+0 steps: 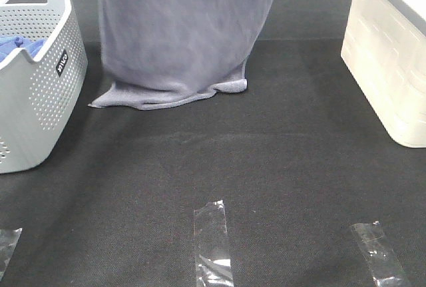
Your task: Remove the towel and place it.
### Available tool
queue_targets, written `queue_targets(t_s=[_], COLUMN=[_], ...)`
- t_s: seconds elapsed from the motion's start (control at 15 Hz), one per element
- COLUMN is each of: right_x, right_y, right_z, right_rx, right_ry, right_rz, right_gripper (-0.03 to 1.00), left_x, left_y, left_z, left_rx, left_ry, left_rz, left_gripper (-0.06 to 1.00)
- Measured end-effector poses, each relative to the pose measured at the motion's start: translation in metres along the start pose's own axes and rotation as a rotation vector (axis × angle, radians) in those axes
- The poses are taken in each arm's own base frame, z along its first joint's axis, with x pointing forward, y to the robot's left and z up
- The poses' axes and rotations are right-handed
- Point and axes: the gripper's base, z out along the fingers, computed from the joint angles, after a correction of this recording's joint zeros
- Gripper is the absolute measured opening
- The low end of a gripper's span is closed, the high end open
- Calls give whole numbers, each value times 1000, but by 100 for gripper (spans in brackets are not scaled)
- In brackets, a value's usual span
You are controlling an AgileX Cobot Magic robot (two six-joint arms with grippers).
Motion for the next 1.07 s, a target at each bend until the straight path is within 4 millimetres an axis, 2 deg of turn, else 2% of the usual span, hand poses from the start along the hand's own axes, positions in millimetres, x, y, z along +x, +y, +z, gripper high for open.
queue_targets(t_s=[0.2,0.53,0.6,0.73,0.87,1.07], right_x=[17,42,54,70,77,70], right_y=[6,20,27,35,38,31], right_z=[8,8,20,45,71,104], right_rx=[-37,-165,-190,-201,-168,-31], right_ry=[164,430,524,594,549,317], right_rz=[19,82,82,75,55,-4], right_gripper=[0,0,0,0,0,0], left_x=[21,53,68,89,104,103], left_y=[-5,-13,-16,-19,-20,-20], left_z=[-2,-4,3,17,38,75], left_rx=[47,104,110,112,97,62], left_ry=[227,538,626,693,659,333], left_rz=[-77,-122,-119,-113,-99,-80], left_gripper=[0,0,0,0,0,0])
